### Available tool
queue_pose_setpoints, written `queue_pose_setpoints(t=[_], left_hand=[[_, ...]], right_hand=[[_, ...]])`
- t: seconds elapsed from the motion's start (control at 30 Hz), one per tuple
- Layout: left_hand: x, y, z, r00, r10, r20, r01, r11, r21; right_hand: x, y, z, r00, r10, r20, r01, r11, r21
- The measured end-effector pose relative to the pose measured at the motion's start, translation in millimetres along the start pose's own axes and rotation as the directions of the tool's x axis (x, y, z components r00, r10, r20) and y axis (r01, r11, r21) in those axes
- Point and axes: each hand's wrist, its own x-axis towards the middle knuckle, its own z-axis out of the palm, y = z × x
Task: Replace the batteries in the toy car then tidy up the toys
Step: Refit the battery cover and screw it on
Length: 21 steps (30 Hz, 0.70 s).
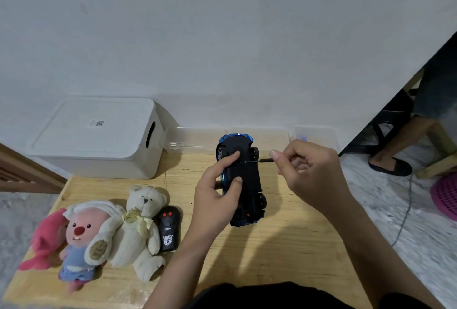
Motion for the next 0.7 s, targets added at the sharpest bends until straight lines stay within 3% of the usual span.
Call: queue_pose_setpoints(t=[0.13,0.27,0.47,0.7], left_hand=[[-1.5,0.0,0.7,1.0,-0.008,0.015,0.008,1.0,-0.003],[-2.5,0.8,2.1,0.999,0.002,0.036,-0.003,1.0,0.008],[-4.3,4.5,3.0,0.999,0.004,0.044,-0.002,1.0,-0.031],[-5.9,6.7,4.3,0.999,0.006,0.048,-0.004,0.999,-0.05]], right_hand=[[2.6,-3.4,3.3,0.999,-0.004,-0.052,0.006,0.999,0.039],[1.5,-8.4,5.6,0.983,0.171,-0.072,-0.145,0.95,0.278],[4.0,-18.9,3.6,0.915,0.403,-0.027,-0.325,0.773,0.544],[0.8,-24.4,0.4,0.929,0.363,0.066,-0.332,0.743,0.582]])
